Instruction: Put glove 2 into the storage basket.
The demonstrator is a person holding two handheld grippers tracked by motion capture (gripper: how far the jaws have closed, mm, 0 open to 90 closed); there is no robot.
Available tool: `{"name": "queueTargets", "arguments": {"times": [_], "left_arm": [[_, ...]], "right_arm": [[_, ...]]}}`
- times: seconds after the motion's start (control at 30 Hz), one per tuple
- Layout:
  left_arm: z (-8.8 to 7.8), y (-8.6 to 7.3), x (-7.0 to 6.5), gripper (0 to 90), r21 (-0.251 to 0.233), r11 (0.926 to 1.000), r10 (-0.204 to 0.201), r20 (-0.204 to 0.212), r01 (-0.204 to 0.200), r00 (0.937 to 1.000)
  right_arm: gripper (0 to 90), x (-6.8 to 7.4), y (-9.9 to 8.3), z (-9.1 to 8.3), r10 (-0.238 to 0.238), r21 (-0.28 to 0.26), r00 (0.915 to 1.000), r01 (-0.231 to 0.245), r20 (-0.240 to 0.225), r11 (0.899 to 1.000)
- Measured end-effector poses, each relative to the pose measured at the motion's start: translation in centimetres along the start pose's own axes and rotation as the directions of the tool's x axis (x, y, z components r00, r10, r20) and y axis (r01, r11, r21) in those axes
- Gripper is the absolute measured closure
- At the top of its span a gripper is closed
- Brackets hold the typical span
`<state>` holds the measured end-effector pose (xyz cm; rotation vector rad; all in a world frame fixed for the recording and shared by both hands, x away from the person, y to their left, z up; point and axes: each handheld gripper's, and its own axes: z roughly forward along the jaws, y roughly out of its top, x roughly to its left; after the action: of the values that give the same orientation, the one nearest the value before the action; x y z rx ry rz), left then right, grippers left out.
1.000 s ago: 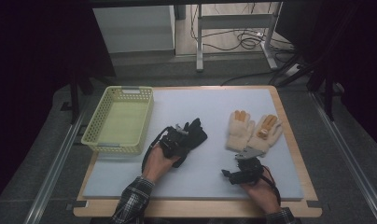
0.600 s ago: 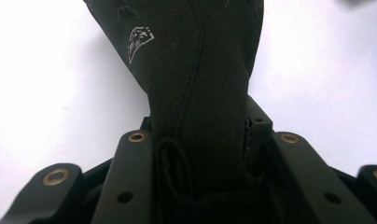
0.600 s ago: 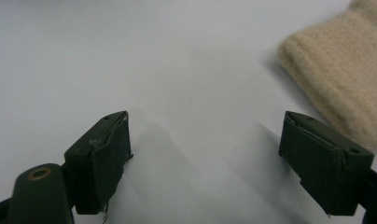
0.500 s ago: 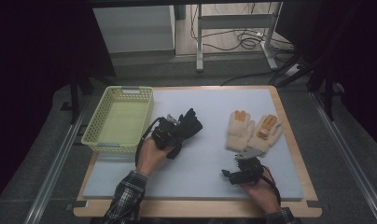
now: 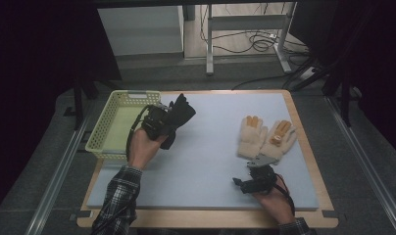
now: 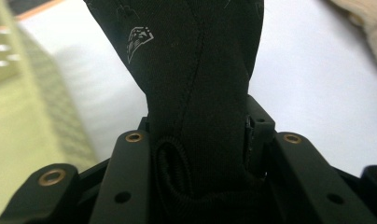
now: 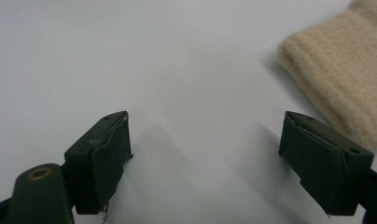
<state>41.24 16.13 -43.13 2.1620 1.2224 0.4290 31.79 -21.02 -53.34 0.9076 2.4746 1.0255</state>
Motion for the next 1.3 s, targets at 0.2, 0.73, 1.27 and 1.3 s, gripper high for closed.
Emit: {"name": "queueTargets", "arguments": {"times": [0.2, 0.73, 1.27, 1.3], "left_arm": [[-1.5, -0.3, 2.8, 62.7, -0.026, 0.9982, -0.056, -0.052, 0.055, 0.9971], [-3.6, -4.5, 11.4, 61.4, -0.031, 0.9774, -0.211, -0.189, 0.209, 0.9590], [-0.7, -6.9, 15.6, 59.4, 0.083, 0.9592, -0.246, -0.226, 0.270, 0.9424], [-0.4, -7.0, 15.7, 59.4, 0.099, 0.9569, -0.244, -0.234, 0.273, 0.9411]], "right_arm": [[16.3, 0.0, 0.0, 0.0, 0.000, -0.001, 1.0000, 0.000, 0.000, 1.000], [16.3, 0.0, 0.0, 0.0, 0.001, -0.003, 1.0000, -0.001, 0.000, 1.000], [16.3, 0.0, 0.0, 0.0, 0.003, -0.004, 1.0000, -0.003, -0.001, 1.000], [16.3, 0.0, 0.0, 0.0, 0.003, -0.004, 1.0000, -0.003, -0.001, 1.000]]}}
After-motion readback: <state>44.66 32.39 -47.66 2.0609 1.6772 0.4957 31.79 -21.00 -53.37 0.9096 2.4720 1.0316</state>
